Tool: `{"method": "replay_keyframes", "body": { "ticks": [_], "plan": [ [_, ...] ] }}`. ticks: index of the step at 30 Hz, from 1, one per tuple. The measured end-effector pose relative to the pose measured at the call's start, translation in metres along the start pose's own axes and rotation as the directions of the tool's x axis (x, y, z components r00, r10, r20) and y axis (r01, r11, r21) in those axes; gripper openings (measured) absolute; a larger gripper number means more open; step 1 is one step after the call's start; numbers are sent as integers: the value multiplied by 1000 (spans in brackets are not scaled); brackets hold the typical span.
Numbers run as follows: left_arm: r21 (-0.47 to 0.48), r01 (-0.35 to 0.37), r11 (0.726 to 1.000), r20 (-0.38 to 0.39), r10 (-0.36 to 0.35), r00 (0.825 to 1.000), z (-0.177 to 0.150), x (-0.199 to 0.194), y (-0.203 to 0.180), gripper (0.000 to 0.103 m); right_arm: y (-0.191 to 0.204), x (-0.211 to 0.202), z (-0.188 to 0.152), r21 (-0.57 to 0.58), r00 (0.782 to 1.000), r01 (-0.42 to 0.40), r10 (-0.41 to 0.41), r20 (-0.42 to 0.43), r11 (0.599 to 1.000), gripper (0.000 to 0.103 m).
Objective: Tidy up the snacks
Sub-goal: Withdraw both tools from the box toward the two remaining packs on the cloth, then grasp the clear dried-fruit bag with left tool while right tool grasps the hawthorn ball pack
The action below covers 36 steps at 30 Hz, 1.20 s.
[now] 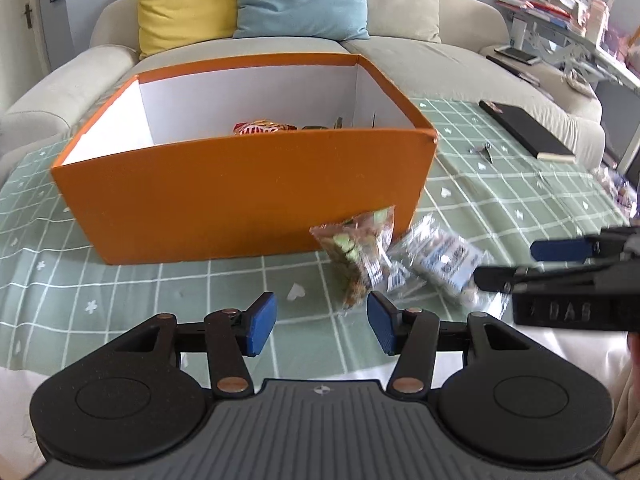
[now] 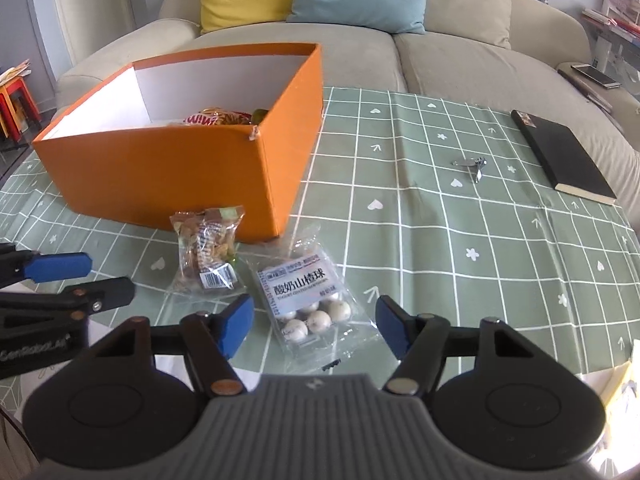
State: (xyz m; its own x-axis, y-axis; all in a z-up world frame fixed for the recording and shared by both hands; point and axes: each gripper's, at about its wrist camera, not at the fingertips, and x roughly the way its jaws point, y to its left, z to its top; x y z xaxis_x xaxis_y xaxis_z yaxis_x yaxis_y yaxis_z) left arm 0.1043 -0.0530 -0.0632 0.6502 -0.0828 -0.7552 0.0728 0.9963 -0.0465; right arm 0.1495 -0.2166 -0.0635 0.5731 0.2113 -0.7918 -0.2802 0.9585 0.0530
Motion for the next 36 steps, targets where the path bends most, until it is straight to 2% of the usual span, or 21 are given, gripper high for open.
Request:
{"method": "replay_keyframes", "body": {
  "ticks": [5,8,11,14,23,31,36],
  "plan": [
    [-73,27,997,-32,-30,999,12,20,0,62,14,17,5,-96,999,-24,21,-29,995,65],
    [-117,55,992,-57,-62,996,18,30,0,62,20,31,4,-147,998,-4,-6,-65,989,67],
    [-136,68,988,-75,-78,994,23,40,-2,66,20,37,5,-137,997,-8,-3,-80,990,68],
    [-138,47,989,-96,-60,994,25,50,-5,68,16,45,8,-121,997,-1,-9,-81,993,68],
    [-179,44,983,-147,-71,987,32,71,-5,68,14,62,10,-133,995,2,-15,-100,991,70],
    [-237,63,969,-187,-109,976,36,84,1,66,10,73,14,-89,994,-23,13,-110,996,71],
    [-209,52,976,-181,-91,979,38,86,-4,63,10,75,15,-89,994,-27,18,-106,996,72]
  ]
}}
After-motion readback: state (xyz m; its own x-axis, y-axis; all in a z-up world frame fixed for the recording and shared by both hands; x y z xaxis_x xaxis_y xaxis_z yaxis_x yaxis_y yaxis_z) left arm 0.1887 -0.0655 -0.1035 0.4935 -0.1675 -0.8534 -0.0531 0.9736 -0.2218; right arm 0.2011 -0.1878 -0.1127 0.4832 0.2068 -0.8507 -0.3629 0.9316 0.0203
